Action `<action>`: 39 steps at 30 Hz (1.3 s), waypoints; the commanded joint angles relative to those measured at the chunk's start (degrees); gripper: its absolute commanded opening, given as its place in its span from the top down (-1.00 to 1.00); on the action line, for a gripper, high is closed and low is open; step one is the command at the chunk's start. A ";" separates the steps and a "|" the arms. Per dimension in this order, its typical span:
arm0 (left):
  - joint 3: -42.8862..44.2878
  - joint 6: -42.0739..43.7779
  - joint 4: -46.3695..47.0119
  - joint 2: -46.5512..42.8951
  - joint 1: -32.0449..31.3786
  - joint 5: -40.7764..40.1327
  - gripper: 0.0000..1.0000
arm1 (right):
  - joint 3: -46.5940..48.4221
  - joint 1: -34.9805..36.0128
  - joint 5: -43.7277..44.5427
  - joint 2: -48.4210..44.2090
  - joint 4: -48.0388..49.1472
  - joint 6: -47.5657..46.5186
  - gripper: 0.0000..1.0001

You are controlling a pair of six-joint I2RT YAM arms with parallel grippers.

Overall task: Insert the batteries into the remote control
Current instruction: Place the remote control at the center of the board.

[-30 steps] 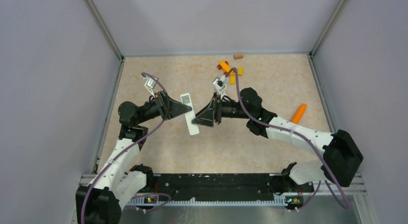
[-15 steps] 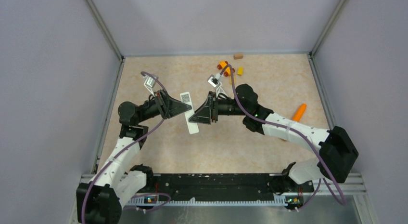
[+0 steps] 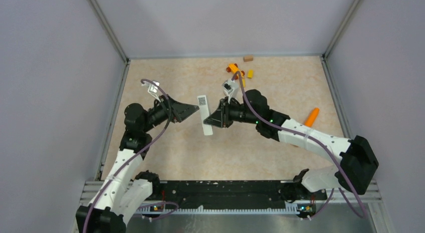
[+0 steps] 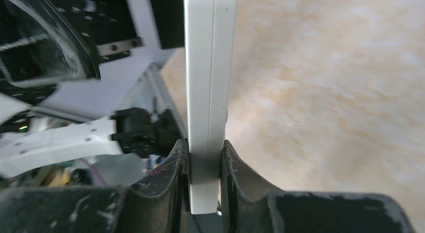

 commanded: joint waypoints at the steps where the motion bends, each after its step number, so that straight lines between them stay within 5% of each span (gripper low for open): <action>1: 3.55 14.27 -23.02 -3.37 0.02 -22.80 -0.97 | 4.28 -1.01 15.53 -4.05 -14.92 -7.82 1.00; 4: 4.52 15.53 -30.50 -4.31 0.09 -31.62 -0.97 | 6.49 -1.52 33.90 -3.62 -26.53 -12.31 1.00; 9: 4.51 15.51 -33.00 -4.96 0.20 -34.27 -0.97 | 7.82 -4.00 54.92 -0.85 -36.84 -15.71 1.00; 19: 5.22 15.93 -33.64 -4.64 0.29 -33.56 -0.97 | 9.38 -17.93 71.93 17.13 -42.88 -14.27 1.00; 36: 5.63 16.23 -32.91 -3.04 0.46 -32.65 -0.97 | 18.86 -20.05 72.85 35.90 -39.21 -16.75 1.00; 39: 5.75 16.20 -32.93 -2.99 0.47 -32.69 -0.97 | 20.43 -20.05 69.85 37.79 -40.02 -15.58 0.80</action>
